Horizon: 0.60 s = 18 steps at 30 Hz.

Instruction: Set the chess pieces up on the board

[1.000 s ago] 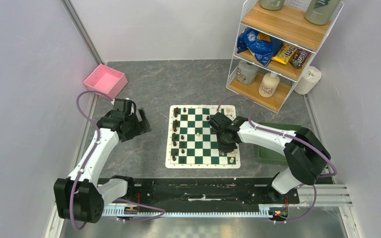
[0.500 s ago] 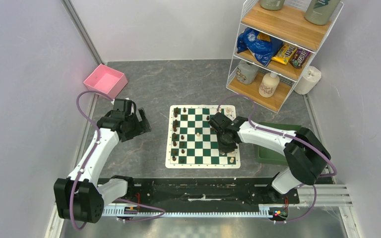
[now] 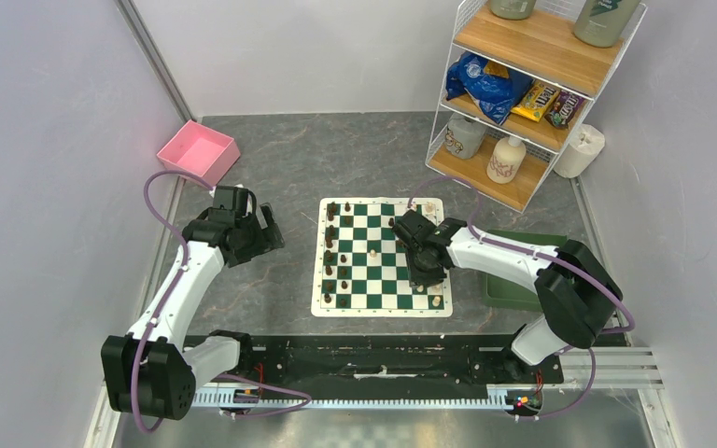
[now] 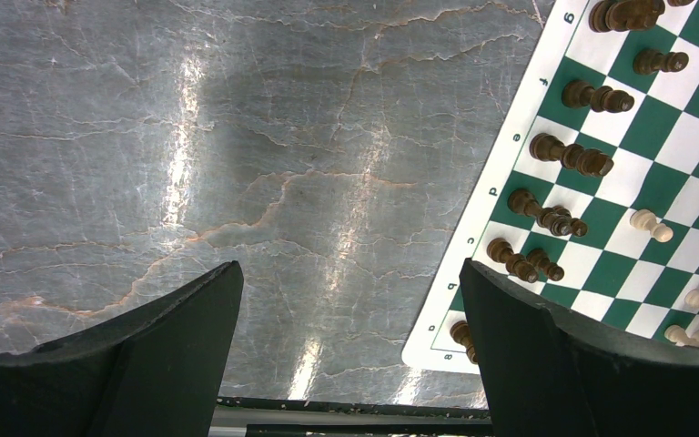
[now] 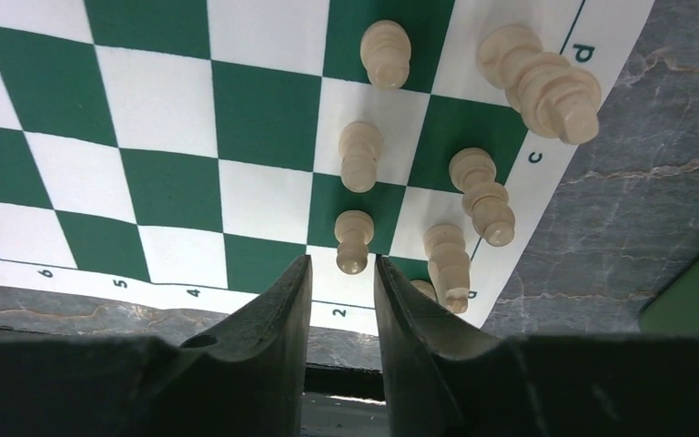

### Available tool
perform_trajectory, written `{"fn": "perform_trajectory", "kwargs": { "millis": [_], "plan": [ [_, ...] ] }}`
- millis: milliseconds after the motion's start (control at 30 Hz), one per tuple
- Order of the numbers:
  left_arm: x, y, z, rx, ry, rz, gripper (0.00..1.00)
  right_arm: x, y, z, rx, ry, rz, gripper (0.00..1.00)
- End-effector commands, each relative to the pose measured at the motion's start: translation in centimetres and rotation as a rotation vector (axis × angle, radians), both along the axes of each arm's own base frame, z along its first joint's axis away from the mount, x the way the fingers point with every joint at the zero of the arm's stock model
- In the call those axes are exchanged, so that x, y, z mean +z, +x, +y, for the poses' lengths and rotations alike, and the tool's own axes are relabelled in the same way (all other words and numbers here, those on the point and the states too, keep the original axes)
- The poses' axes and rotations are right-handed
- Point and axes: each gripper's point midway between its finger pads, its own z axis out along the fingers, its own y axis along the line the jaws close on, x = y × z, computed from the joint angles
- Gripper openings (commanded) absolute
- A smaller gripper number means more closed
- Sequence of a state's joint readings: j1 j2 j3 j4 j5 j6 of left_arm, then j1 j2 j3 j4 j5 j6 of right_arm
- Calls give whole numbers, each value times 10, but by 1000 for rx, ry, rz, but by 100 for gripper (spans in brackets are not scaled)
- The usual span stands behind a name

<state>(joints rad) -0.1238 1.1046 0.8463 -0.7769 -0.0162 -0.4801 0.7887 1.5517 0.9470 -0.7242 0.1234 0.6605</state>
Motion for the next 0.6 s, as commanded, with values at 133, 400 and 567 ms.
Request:
{"fn": "perform_trajectory", "kwargs": {
  "millis": [133, 400, 567],
  "plan": [
    [14, 9, 0, -13, 1, -43, 96, 41, 23, 14, 24, 62, -113, 47],
    [14, 9, -1, -15, -2, -43, 96, 54, 30, 18, 41, 73, -141, 55],
    [14, 9, 0, -14, -1, -44, 96, 61, 39, 27, 53, 87, -158, 58]
  ]
}}
